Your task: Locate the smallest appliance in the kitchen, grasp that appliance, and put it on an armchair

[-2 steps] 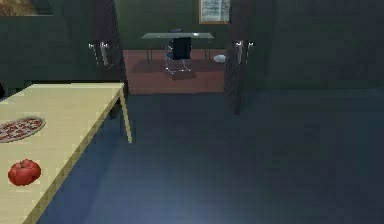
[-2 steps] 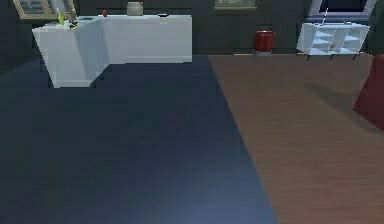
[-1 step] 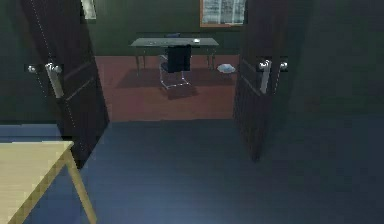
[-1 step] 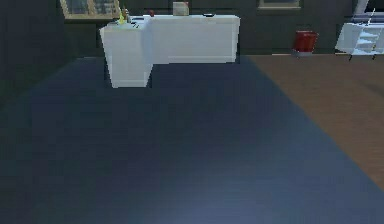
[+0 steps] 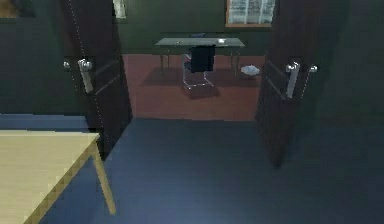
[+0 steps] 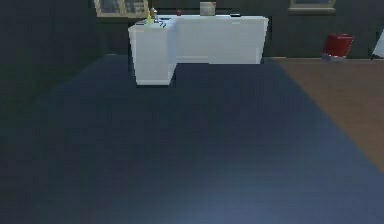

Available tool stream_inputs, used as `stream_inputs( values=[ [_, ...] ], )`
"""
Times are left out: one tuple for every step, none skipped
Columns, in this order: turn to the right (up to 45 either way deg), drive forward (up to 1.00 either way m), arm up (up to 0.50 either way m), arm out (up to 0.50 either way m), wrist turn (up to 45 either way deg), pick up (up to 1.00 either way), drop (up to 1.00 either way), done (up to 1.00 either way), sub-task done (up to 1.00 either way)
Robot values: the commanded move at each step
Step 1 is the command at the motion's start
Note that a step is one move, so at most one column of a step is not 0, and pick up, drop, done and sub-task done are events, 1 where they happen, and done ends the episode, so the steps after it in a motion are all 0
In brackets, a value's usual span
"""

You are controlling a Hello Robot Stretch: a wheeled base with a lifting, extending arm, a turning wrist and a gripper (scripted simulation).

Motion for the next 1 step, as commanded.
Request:
stream_inputs(
  values=[
    [0.0, 0.35, 0.00, 0.00, 0.0, 0.00, 0.00, 0.00, 0.00]
  ],
)
